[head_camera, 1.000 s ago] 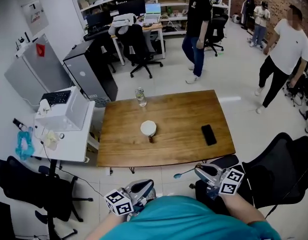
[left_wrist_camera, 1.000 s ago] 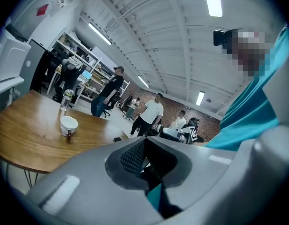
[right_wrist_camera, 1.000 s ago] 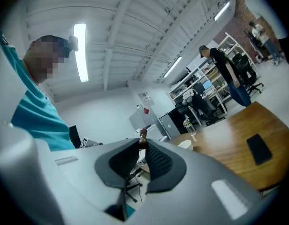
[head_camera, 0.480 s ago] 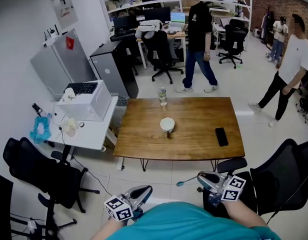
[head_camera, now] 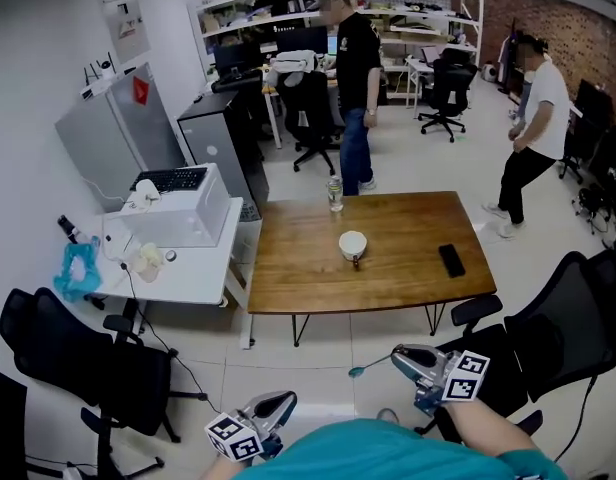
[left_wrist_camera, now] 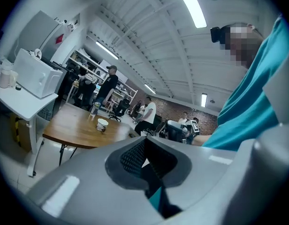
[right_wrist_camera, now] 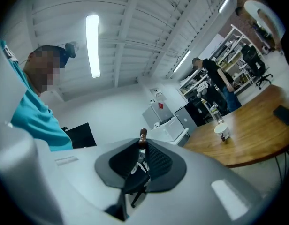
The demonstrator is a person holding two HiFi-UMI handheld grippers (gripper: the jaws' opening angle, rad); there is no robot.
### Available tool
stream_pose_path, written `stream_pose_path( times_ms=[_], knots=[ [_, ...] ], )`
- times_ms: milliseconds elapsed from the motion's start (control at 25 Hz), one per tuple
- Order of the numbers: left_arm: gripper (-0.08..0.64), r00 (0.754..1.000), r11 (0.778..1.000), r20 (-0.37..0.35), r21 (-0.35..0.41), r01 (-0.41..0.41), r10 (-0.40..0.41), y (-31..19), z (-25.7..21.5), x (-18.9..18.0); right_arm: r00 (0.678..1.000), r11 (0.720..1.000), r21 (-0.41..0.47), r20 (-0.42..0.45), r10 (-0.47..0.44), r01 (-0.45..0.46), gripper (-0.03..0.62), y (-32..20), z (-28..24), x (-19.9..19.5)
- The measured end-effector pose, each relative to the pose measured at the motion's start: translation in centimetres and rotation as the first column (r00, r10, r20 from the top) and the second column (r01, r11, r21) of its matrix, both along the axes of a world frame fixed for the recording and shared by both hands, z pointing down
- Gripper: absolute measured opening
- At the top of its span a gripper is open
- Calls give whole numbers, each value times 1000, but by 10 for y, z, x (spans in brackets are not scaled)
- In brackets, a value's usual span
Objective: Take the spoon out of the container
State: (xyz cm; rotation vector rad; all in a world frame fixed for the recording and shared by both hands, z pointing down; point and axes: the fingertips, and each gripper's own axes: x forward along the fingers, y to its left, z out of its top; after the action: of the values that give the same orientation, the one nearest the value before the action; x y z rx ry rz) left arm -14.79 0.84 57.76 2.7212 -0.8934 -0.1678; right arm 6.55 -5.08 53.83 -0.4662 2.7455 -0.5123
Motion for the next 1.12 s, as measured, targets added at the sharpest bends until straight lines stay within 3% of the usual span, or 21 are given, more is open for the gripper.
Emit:
stream_pose_path(
  times_ms=[160, 280, 440, 800, 1120],
  knots=[
    [-2, 999, 1000, -23, 13, -25, 25, 15, -9, 5, 1000, 999, 26, -14, -27, 27, 41, 33, -12, -13],
    [-2, 999, 999, -47, 37, -11, 13, 29, -17, 27, 999, 999, 29, -13, -30, 30, 40, 56, -11, 8],
    [-2, 995, 1000, -96, 2, -3, 3, 46, -13, 57, 1000, 1000, 12, 11, -10, 10, 40, 74, -8, 39],
    [-2, 997, 1000, -65, 8, -30, 31, 45, -6, 99, 999, 1000, -4, 28, 17, -17, 40, 75, 8, 81],
    [-2, 998, 999, -54, 25, -26, 27, 39, -16, 96, 999, 1000, 6, 34, 14, -14, 40, 70, 3, 78]
  ],
)
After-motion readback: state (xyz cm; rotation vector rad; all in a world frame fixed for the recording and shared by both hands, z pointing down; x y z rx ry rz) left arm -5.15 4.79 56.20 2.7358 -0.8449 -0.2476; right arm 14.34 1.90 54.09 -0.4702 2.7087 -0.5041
